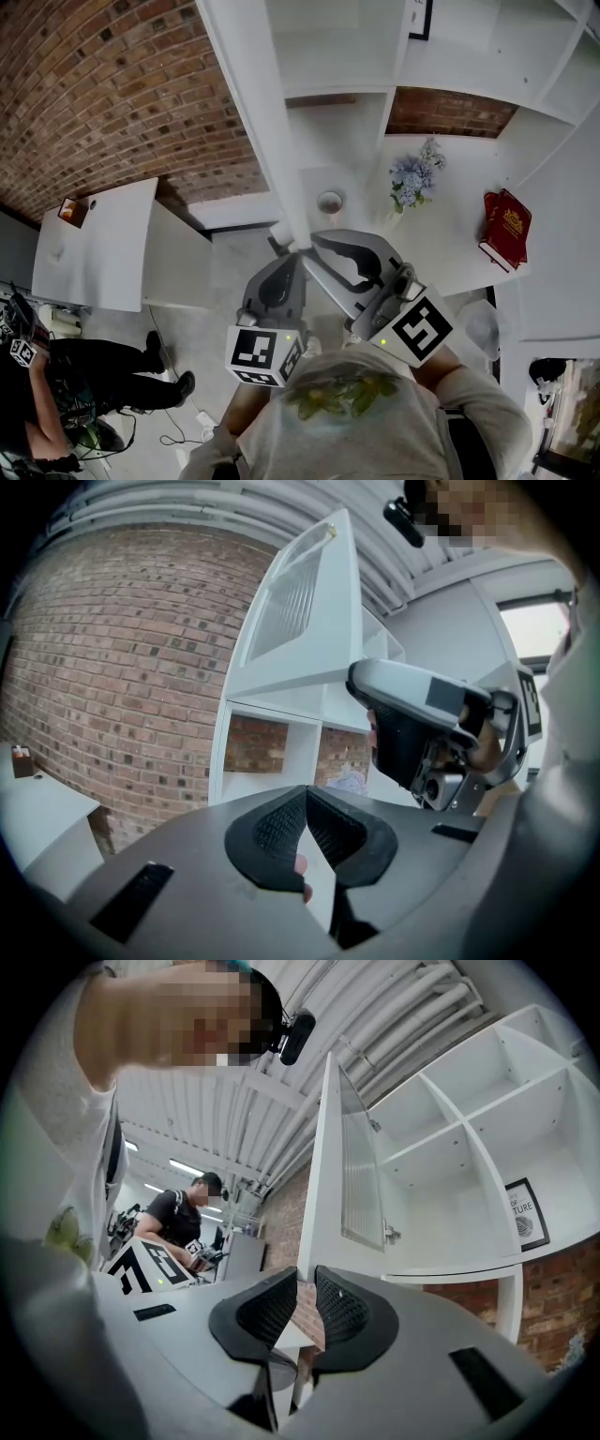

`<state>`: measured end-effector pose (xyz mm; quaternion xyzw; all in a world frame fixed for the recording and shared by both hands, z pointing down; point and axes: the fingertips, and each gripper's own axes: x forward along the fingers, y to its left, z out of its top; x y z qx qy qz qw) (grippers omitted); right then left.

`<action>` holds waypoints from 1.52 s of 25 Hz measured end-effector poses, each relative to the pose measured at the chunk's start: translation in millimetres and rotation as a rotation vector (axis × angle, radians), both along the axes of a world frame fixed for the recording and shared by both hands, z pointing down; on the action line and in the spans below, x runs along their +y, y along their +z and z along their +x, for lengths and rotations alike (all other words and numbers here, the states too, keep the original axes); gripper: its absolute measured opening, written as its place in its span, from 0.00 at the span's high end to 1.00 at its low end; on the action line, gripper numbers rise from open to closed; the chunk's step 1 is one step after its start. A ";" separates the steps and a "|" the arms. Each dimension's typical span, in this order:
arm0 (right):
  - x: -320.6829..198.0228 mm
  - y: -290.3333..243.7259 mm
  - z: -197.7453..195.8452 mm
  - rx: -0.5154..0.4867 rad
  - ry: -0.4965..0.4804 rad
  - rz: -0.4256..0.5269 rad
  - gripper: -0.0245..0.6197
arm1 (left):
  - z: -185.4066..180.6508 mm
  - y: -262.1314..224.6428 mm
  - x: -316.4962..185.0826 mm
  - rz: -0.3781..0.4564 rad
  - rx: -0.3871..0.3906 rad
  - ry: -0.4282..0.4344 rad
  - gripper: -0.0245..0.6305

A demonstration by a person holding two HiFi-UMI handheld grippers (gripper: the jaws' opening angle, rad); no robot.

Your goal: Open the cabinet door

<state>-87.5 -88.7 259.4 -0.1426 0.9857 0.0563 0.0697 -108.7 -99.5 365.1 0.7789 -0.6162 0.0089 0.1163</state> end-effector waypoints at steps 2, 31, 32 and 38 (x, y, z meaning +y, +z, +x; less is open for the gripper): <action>2.2 0.1 -3.8 0.001 -0.010 0.004 0.86 | -3.7 0.0 1.9 -0.001 -0.001 -0.010 0.95; 28.7 -0.1 -59.3 -0.027 -0.112 0.021 0.85 | -59.6 -2.6 30.0 0.001 -0.011 -0.158 0.95; 29.8 0.2 -62.2 -0.026 -0.112 0.026 0.85 | -61.7 -2.4 31.2 0.001 -0.011 -0.162 0.95; 35.6 0.3 -79.3 -0.031 -0.127 0.019 0.85 | -74.6 -4.4 40.1 0.008 -0.007 -0.195 0.95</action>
